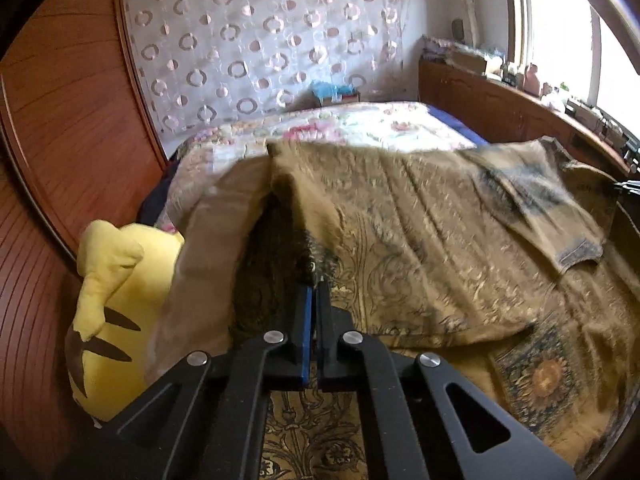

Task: Fold small clothes

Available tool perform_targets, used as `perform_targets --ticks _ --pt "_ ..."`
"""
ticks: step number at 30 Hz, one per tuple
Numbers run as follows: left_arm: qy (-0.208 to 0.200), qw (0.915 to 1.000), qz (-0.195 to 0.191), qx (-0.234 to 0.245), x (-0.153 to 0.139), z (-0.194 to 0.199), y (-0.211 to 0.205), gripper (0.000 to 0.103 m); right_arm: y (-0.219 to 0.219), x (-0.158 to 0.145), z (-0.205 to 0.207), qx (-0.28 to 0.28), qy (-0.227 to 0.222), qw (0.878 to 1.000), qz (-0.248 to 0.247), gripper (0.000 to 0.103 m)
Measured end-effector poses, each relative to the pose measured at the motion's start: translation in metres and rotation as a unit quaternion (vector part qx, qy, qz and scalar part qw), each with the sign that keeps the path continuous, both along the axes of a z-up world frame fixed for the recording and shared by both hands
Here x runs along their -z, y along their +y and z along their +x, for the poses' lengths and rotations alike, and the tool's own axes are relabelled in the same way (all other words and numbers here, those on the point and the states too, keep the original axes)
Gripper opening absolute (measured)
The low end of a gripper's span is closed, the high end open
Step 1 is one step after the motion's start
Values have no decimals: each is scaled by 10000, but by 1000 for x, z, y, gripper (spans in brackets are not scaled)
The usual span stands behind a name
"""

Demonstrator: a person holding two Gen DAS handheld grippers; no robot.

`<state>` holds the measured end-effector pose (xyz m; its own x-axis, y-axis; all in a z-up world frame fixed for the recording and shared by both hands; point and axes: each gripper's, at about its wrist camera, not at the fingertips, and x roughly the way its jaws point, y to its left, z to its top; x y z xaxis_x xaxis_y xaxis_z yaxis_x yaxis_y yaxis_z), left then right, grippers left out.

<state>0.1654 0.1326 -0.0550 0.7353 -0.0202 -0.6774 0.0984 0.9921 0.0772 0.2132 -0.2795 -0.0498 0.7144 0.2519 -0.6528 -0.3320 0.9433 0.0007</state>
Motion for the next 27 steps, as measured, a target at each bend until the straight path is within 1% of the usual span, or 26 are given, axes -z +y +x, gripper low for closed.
perform_targets --ticks 3,8,11,13,18,21,24,27 --pt "-172 9998 -24 17 -13 -5 -2 2 -4 -6 -4 77 -96 9999 51 3" --pt "-144 9999 50 53 -14 -2 -6 2 -6 -6 -1 186 -90 9997 100 3" --pt "-184 9998 -51 37 -15 -5 -4 2 -3 -5 -1 121 -132 9997 169 2" --pt "-286 9995 -98 -5 -20 -11 -4 2 -2 -8 -6 53 -165 9994 298 2" --pt "-600 9978 -294 4 -45 -34 2 2 -7 -21 -24 -63 -346 9983 470 1" --pt "-689 9969 -374 5 -57 -53 8 2 -17 -29 -40 -135 -423 9973 592 1" --pt "-706 9966 -417 8 -59 -75 14 2 -25 -29 -56 -191 -434 9974 550 1" --pt "-651 9966 -496 -2 -53 -95 20 2 -31 -22 -72 -275 -381 9979 453 1"
